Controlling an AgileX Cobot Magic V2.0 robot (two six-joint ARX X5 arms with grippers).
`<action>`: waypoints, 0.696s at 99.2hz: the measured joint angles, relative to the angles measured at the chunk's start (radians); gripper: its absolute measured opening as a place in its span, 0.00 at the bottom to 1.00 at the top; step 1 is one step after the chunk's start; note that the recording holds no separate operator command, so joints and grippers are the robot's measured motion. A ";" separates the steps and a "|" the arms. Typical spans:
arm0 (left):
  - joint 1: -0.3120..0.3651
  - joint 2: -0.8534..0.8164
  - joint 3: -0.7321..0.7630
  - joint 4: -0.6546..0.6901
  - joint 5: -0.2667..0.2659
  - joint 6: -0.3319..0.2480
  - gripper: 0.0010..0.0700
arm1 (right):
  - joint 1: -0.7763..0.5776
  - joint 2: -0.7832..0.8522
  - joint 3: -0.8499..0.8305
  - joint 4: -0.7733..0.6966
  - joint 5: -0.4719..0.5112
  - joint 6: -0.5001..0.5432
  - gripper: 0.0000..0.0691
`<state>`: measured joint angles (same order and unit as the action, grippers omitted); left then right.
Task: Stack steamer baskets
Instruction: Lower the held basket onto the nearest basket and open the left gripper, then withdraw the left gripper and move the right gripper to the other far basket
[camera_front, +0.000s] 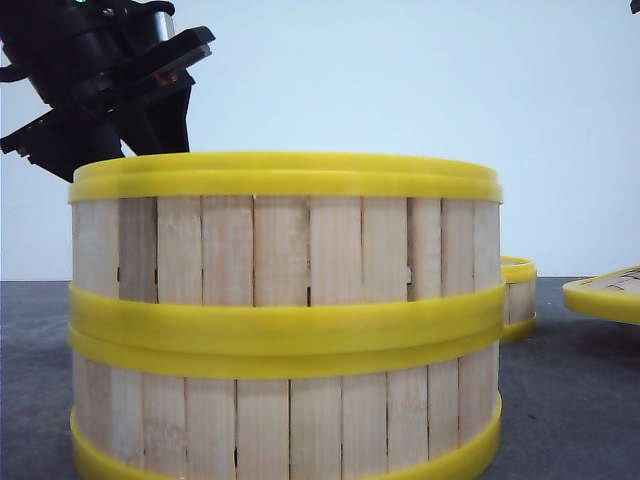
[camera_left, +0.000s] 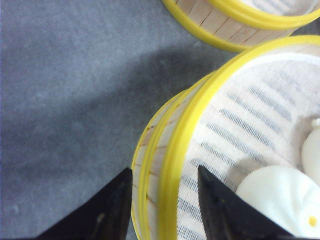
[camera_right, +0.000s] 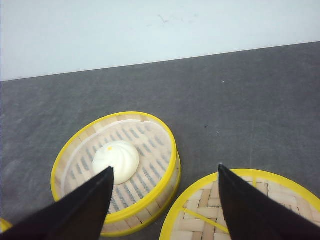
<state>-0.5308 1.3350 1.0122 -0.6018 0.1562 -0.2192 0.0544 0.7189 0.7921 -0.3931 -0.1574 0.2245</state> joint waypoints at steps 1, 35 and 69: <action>0.000 0.000 0.000 0.001 0.000 -0.001 0.34 | 0.000 0.000 0.000 0.000 0.000 0.000 0.59; 0.000 -0.148 0.000 0.137 -0.011 -0.006 0.39 | 0.023 0.072 0.000 -0.002 -0.005 0.001 0.59; 0.000 -0.493 -0.009 0.133 -0.186 0.029 0.39 | 0.058 0.347 0.132 -0.006 -0.026 0.004 0.59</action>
<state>-0.5304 0.8421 1.0031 -0.4686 -0.0296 -0.1902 0.1123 1.0660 0.9245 -0.3996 -0.1833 0.2283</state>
